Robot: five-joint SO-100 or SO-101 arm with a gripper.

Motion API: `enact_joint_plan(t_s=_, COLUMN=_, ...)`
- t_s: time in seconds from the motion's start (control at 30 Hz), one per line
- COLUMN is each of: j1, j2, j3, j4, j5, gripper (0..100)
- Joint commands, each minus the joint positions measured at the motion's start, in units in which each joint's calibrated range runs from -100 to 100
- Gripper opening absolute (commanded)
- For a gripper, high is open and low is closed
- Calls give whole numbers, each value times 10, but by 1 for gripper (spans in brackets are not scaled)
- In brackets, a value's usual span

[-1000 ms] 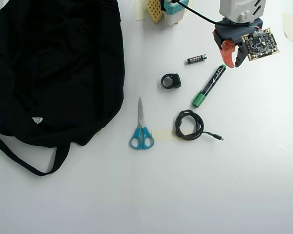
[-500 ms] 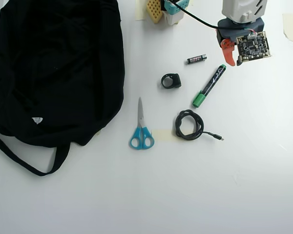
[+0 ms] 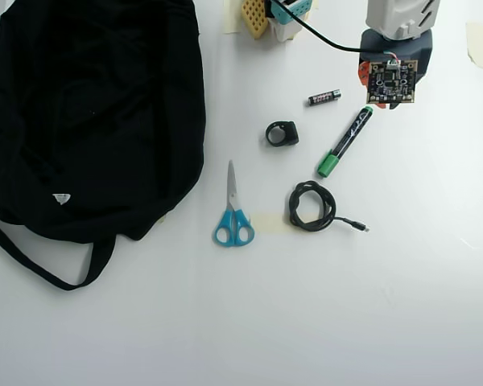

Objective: Put the green marker into the black bag

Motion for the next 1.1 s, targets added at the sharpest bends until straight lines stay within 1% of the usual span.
enact_joint_plan(t_s=0.0, j1=-7, j2=-3, j3=-6, j4=3, j5=-6, gripper=2)
enact_joint_plan(t_s=0.33, j1=2, j2=-1, j3=-4, j4=27, j5=-34, gripper=2)
enact_joint_plan(t_s=0.53, j1=4, j2=5, j3=18, j4=109, j5=-87, gripper=3)
enact_joint_plan(t_s=0.6, j1=2, j2=9, j3=26, j4=118, j5=-97, gripper=3)
enact_joint_plan(t_s=0.83, j1=3, j2=71, j3=3, j4=118, j5=-103, gripper=3)
enact_joint_plan(t_s=0.9, j1=-1, j2=81, j3=-21, j4=118, j5=-102, gripper=5)
enact_joint_plan(t_s=1.07, j1=-13, j2=108, j3=-67, j4=118, j5=-101, gripper=16)
